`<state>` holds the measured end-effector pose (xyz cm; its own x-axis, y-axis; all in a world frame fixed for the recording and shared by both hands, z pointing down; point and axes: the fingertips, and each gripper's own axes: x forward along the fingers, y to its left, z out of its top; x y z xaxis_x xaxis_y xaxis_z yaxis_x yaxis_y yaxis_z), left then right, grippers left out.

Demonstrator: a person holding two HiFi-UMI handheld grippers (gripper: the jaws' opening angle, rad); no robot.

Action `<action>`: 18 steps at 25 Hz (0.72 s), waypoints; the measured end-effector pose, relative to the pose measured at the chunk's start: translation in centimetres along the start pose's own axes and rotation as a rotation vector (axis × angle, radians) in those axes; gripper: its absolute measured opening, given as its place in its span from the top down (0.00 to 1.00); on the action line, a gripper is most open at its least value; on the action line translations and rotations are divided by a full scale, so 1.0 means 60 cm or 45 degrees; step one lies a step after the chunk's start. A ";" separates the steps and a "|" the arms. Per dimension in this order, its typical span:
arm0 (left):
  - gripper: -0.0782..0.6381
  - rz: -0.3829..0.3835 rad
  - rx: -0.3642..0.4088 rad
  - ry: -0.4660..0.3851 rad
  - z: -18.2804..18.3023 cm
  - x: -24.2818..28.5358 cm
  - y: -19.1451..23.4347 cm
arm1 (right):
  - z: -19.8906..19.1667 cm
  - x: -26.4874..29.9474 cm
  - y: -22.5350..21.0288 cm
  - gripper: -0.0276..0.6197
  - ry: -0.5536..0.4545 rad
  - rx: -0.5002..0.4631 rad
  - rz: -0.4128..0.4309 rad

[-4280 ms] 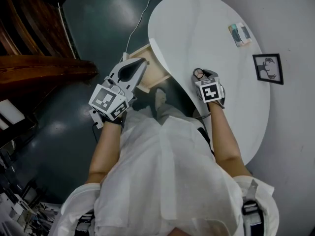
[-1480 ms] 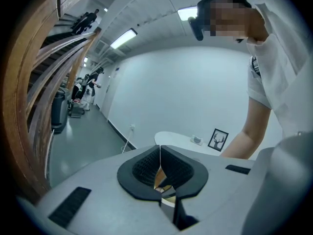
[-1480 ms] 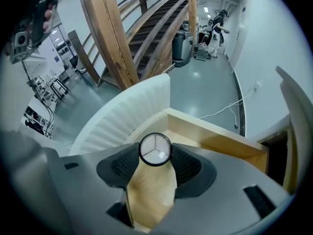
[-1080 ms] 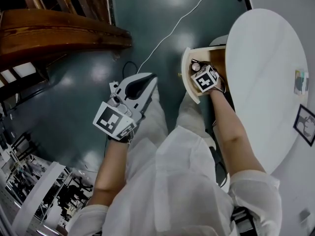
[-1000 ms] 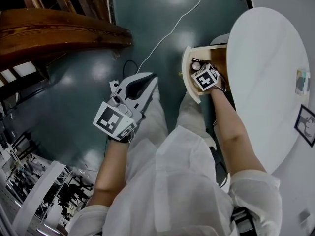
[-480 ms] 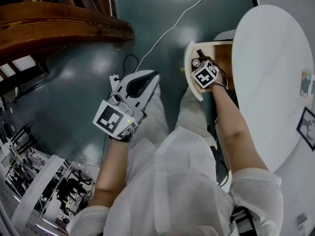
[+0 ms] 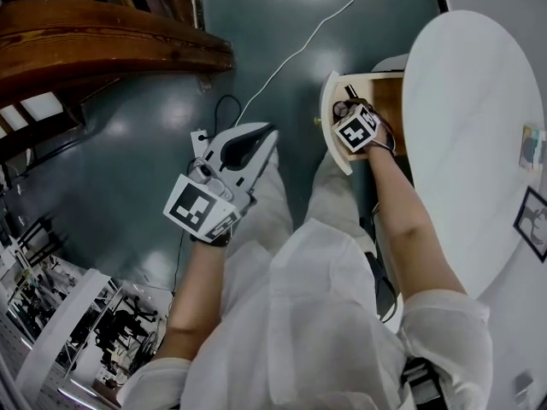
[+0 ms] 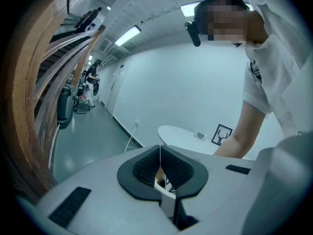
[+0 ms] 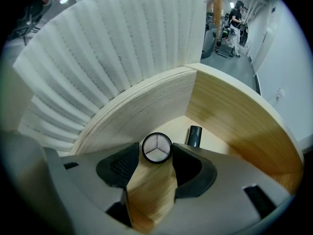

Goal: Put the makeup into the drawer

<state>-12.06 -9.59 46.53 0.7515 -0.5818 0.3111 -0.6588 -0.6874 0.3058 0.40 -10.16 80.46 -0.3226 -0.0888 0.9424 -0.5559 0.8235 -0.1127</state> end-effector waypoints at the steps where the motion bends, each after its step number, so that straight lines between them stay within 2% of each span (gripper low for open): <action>1: 0.87 0.000 0.000 -0.002 0.001 0.000 0.000 | 0.004 -0.004 -0.001 0.65 -0.009 -0.005 -0.004; 5: 0.87 -0.002 0.005 -0.019 0.013 -0.001 -0.002 | 0.000 -0.016 -0.002 0.65 -0.001 0.030 -0.014; 18: 0.87 -0.075 0.037 -0.089 0.078 0.008 -0.022 | 0.043 -0.133 -0.008 0.66 -0.126 0.154 -0.153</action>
<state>-10.69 -10.99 42.06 0.7901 -0.5683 0.2296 -0.6129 -0.7330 0.2950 1.25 -11.29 72.16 -0.3190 -0.2421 0.9163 -0.6811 0.7309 -0.0440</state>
